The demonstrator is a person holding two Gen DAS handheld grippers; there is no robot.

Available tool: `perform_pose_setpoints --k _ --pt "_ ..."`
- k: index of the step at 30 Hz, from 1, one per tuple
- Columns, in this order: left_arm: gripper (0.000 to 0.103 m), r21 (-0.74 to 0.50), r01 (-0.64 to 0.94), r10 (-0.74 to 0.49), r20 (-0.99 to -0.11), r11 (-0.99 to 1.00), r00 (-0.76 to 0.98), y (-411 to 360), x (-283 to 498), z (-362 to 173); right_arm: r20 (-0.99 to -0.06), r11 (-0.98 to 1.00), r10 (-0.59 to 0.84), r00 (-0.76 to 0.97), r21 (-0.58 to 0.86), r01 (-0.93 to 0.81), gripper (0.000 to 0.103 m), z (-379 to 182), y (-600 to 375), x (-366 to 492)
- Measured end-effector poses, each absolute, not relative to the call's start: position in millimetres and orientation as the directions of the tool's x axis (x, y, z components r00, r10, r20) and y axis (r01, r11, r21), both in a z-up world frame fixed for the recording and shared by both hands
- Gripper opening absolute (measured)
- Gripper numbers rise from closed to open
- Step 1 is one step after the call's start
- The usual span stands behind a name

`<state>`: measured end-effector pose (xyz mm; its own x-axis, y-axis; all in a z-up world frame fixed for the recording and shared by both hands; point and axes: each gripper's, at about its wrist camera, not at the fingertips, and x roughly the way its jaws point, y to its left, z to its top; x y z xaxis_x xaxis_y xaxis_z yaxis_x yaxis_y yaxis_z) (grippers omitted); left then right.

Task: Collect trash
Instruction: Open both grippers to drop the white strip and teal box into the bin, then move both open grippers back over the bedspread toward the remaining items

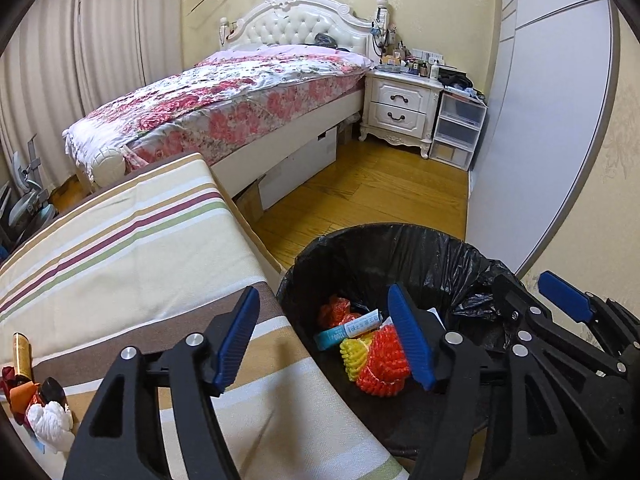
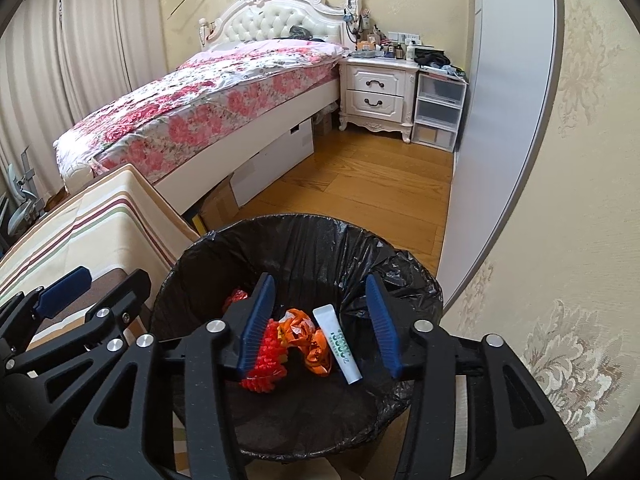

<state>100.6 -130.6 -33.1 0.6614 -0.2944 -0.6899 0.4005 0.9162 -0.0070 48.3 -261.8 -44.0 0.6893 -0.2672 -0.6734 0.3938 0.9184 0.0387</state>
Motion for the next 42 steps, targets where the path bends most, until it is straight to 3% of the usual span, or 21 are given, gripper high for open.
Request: perform_pose_setpoints --k 2,8,22,42 --pt "0.075 -0.001 0.389 -0.284 -0.687 0.921 0.669 -126.9 100.9 -31.8 -0.67 0.916 -0.275 0.69 0.036 0.4 0.058 -43.0 -262.3 46.2" --pt "0.08 0.011 0.34 -0.244 -0.673 0.94 0.698 -111.2 97.6 -24.8 -0.661 0.917 -0.29 0.692 0.015 0.399 0.068 -39.9 -257.2 43.6" --pt "0.084 0.036 0.168 -0.105 -0.65 0.985 0.753 -34.2 71.9 -8.0 -0.636 0.953 -0.215 0.741 0.029 0.302 0.08 -20.7 -211.9 35.1" --pt "0.084 0.102 -0.198 0.216 -0.66 0.975 0.72 138.1 16.7 -18.2 -0.66 0.985 0.171 0.732 0.088 -0.15 0.08 -11.2 -39.7 33.7"
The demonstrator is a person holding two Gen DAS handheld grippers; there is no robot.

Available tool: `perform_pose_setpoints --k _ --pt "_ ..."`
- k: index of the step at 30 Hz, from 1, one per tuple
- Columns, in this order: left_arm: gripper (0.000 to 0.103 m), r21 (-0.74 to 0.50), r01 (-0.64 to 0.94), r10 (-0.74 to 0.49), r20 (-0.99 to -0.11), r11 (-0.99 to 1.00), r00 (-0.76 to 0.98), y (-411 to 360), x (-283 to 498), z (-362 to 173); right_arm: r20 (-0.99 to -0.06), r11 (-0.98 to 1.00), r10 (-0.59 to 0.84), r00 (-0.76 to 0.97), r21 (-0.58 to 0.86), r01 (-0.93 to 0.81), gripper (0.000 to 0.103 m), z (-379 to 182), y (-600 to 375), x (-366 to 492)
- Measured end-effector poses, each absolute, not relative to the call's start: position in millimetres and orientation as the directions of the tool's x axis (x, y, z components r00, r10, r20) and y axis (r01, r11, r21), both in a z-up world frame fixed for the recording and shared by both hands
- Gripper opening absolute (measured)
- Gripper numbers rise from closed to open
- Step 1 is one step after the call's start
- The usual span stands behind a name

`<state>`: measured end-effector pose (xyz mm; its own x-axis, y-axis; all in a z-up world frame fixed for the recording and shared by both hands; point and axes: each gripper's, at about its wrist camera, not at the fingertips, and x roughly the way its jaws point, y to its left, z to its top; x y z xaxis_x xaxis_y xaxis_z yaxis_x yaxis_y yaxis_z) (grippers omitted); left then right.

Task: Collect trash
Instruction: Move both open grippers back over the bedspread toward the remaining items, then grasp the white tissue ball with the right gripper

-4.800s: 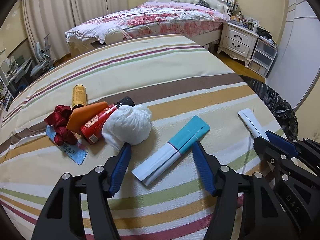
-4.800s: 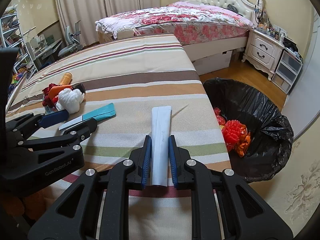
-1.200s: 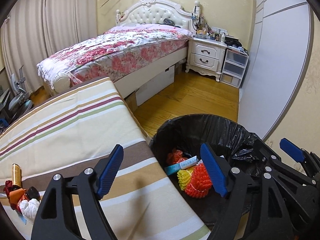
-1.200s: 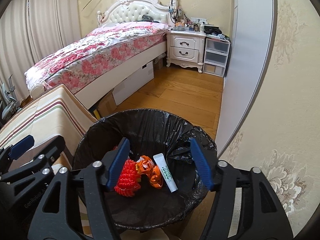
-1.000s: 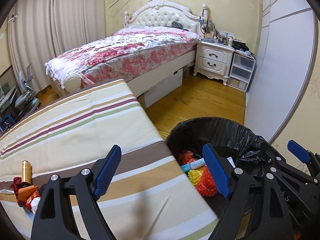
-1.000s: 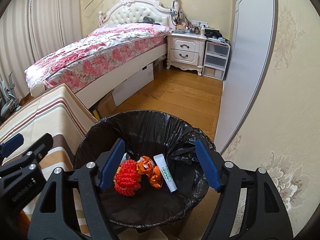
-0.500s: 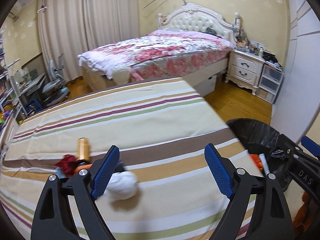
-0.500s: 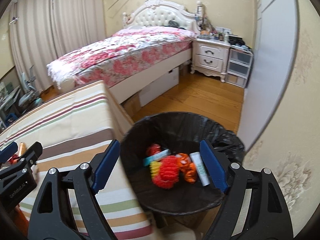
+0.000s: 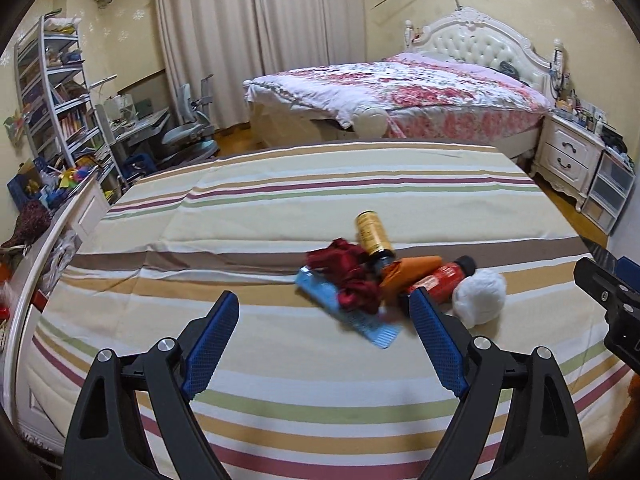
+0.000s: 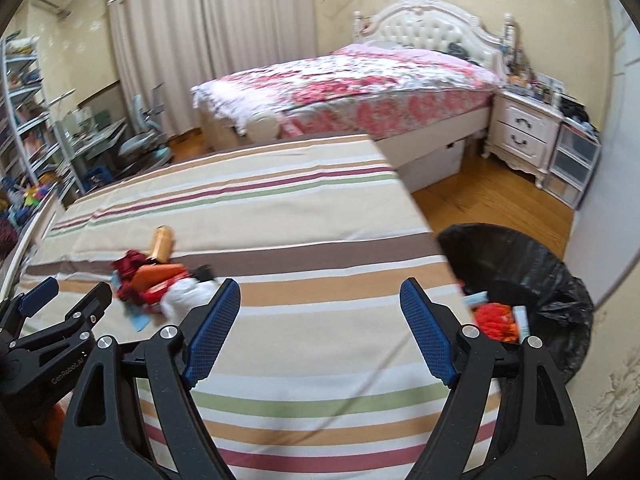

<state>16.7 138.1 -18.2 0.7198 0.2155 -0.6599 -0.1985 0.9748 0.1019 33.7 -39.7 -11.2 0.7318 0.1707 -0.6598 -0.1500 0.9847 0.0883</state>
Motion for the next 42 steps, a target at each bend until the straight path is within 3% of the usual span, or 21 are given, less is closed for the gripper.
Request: perform_pose_setpoints --k 7,17,19,21,22,42 --pt "0.084 0.087 -0.256 0.243 -0.692 0.963 0.68 168.5 8.6 -30.3 -0.682 0.964 0.241 0.69 0.087 -0.251 0.08 -17.7 6.8 34.2" --pt "0.084 0.076 -0.3 0.265 -0.701 0.951 0.662 192.5 6.9 -35.6 -0.731 0.956 0.236 0.641 0.056 -0.288 0.078 -40.3 35.3 47.5" --pt "0.084 0.065 -0.305 0.26 -0.707 0.95 0.658 195.1 8.0 -36.3 -0.742 0.955 0.232 0.63 0.051 -0.292 0.067 -43.8 37.7 49.1" --pt "0.084 0.055 -0.303 0.25 -0.712 0.952 0.656 195.9 8.4 -37.2 -0.756 0.952 0.234 0.612 0.052 -0.301 0.042 -47.8 40.1 49.6" --pt "0.084 0.053 -0.3 0.246 -0.714 0.952 0.656 194.7 8.9 -37.9 -0.761 0.95 0.24 0.602 0.058 -0.306 0.037 -49.4 40.2 49.4" --pt "0.084 0.107 -0.209 0.214 -0.775 0.972 0.595 150.4 46.0 -52.6 -0.74 0.974 0.184 0.647 0.047 -0.223 0.034 -45.7 -1.5 51.9"
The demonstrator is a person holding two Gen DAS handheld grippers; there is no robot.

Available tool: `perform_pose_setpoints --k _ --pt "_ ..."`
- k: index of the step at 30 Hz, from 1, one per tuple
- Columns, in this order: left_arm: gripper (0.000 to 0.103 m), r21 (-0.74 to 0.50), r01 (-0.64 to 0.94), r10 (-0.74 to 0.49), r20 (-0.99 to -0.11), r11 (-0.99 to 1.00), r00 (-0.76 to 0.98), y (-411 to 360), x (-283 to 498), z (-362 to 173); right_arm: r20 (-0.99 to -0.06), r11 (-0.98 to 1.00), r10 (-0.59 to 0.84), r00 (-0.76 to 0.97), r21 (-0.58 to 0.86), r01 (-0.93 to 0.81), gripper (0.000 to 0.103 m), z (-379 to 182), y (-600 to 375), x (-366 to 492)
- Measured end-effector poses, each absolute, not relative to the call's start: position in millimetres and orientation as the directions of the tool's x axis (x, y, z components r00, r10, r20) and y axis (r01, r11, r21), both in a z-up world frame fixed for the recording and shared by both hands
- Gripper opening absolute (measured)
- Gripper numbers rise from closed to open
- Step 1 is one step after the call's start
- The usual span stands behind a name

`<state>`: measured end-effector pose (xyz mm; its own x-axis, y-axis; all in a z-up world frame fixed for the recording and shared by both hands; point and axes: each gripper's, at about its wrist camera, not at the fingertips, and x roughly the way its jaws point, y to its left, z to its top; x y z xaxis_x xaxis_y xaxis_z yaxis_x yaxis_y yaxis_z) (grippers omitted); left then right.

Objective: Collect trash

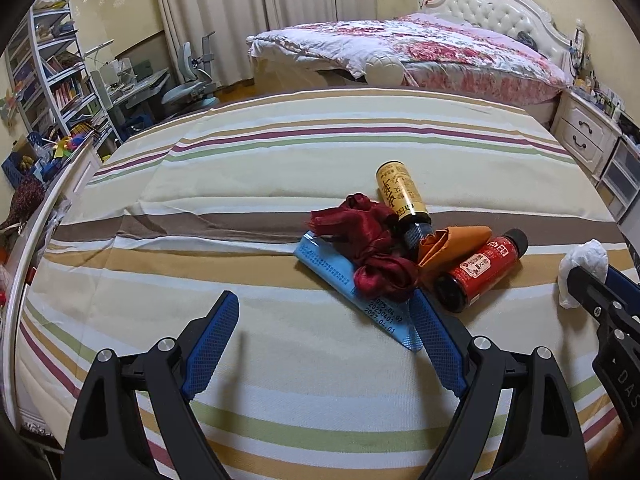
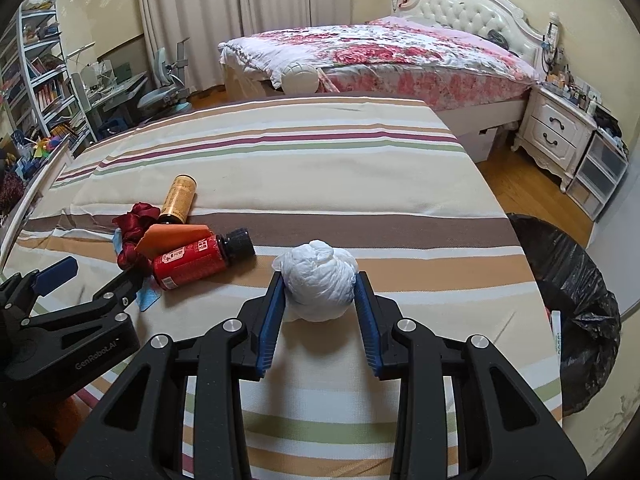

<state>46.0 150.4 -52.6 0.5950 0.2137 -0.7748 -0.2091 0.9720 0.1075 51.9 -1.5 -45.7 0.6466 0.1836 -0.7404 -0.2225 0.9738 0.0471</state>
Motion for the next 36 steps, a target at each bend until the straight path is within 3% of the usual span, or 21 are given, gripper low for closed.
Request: perform_pose_setpoints --k 22,30,33,36 --pt "0.085 0.074 -0.259 0.21 -0.809 0.963 0.548 191.5 19.2 -54.0 -0.746 0.972 0.196 0.637 0.063 -0.225 0.035 -46.6 -7.1 50.1" --pt "0.085 0.044 -0.231 0.182 -0.759 0.972 0.625 178.2 22.4 -35.2 -0.739 0.974 0.18 0.649 0.044 -0.221 0.035 -44.2 -8.4 49.8" --pt "0.084 0.032 -0.212 0.163 -0.754 0.977 0.636 173.8 30.6 -34.6 -0.741 0.976 0.165 0.651 0.029 -0.214 0.034 -45.2 -10.5 51.3" --pt "0.07 0.007 -0.199 0.132 -0.768 0.98 0.627 173.6 39.6 -38.5 -0.743 0.977 0.164 0.649 0.032 -0.21 0.034 -45.9 -13.0 53.1"
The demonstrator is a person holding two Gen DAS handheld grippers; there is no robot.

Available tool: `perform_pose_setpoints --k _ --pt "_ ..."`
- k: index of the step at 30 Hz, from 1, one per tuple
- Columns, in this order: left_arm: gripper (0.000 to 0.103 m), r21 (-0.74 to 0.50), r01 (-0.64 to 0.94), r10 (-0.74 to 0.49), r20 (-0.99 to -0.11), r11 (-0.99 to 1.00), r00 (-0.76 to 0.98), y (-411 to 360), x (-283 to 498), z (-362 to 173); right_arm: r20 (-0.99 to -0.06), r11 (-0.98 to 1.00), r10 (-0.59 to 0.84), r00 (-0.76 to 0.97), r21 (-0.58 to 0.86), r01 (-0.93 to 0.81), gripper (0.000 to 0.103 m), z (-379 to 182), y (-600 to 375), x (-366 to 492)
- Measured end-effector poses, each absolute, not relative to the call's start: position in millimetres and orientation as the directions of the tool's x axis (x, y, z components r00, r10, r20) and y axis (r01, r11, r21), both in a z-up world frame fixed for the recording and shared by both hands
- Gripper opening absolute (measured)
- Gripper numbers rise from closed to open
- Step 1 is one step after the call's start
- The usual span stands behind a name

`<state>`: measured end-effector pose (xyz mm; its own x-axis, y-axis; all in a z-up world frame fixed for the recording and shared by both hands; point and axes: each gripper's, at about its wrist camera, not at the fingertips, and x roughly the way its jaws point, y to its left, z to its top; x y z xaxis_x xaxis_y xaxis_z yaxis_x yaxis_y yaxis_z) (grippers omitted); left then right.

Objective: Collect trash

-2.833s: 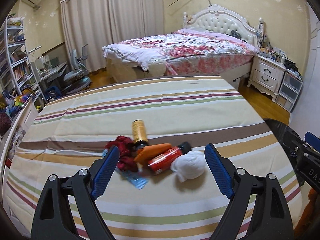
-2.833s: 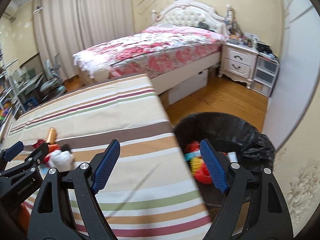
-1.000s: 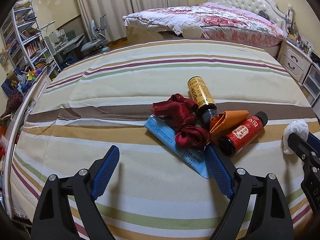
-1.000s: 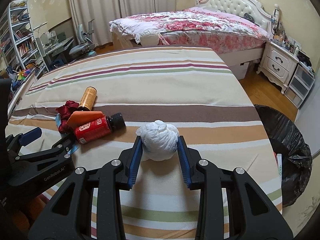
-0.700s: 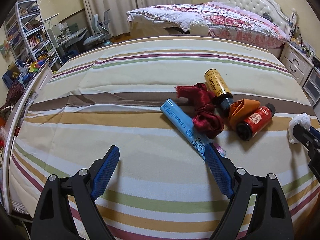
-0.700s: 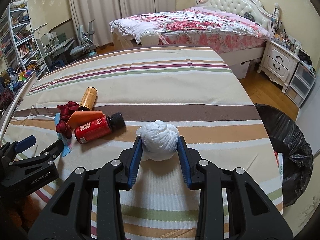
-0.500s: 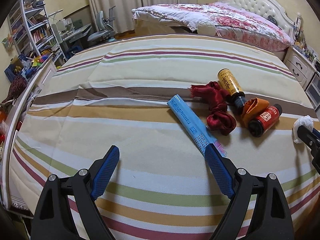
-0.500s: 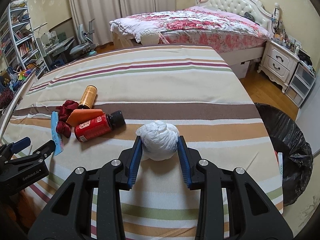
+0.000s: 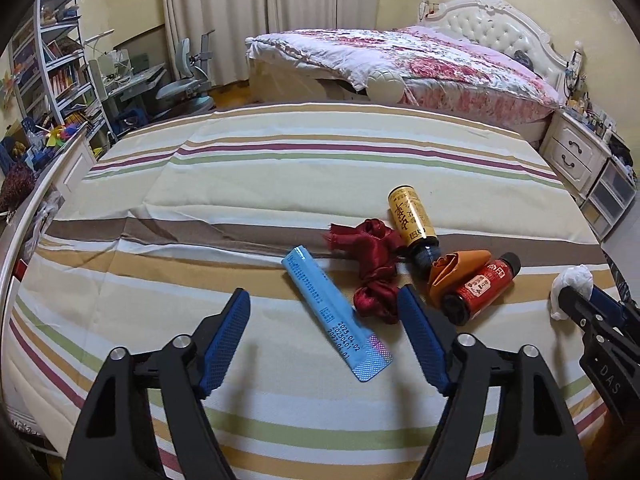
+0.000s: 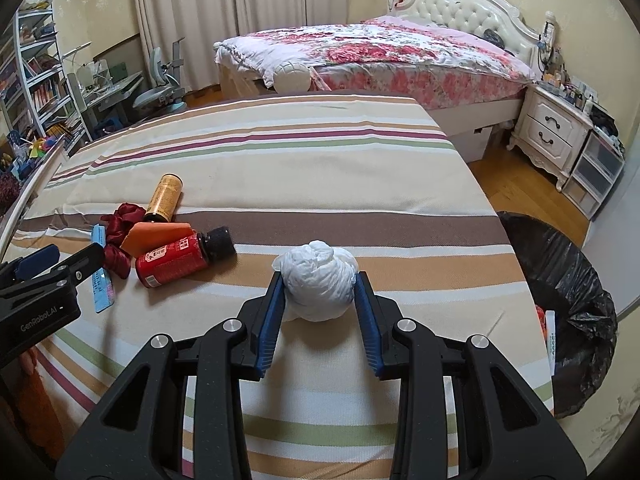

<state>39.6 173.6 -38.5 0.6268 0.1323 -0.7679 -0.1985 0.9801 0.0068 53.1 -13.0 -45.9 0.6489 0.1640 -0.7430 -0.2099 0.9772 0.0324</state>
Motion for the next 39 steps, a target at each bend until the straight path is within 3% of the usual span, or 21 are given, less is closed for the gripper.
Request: perform_pose_setpoints --k 9,27,29,32,39 --pt "0.054 -0.046 -0.149 0.059 -0.772 0.988 0.633 168.3 47.4 -40.4 -0.745 0.977 0.169 0.645 0.042 -0.207 0.034 -46.9 -15.3 56.2" --pt "0.053 -0.064 -0.159 0.047 -0.791 0.985 0.61 172.3 49.7 -49.4 -0.747 0.977 0.165 0.644 0.033 -0.212 0.034 -50.3 -14.3 57.5" --pt "0.038 -0.098 -0.139 0.009 -0.786 0.985 0.619 173.3 48.2 -49.9 -0.747 0.977 0.165 0.645 0.032 -0.213 0.034 -50.3 -14.3 57.7" --pt "0.026 -0.101 -0.13 0.002 -0.781 0.986 0.625 173.1 46.2 -49.2 -0.746 0.976 0.165 0.645 0.031 -0.214 0.033 -51.2 -14.1 57.1" --pt "0.018 -0.101 -0.126 0.002 -0.769 0.987 0.639 172.5 42.0 -45.5 -0.74 0.977 0.168 0.651 0.035 -0.213 0.032 -48.4 -14.8 54.9"
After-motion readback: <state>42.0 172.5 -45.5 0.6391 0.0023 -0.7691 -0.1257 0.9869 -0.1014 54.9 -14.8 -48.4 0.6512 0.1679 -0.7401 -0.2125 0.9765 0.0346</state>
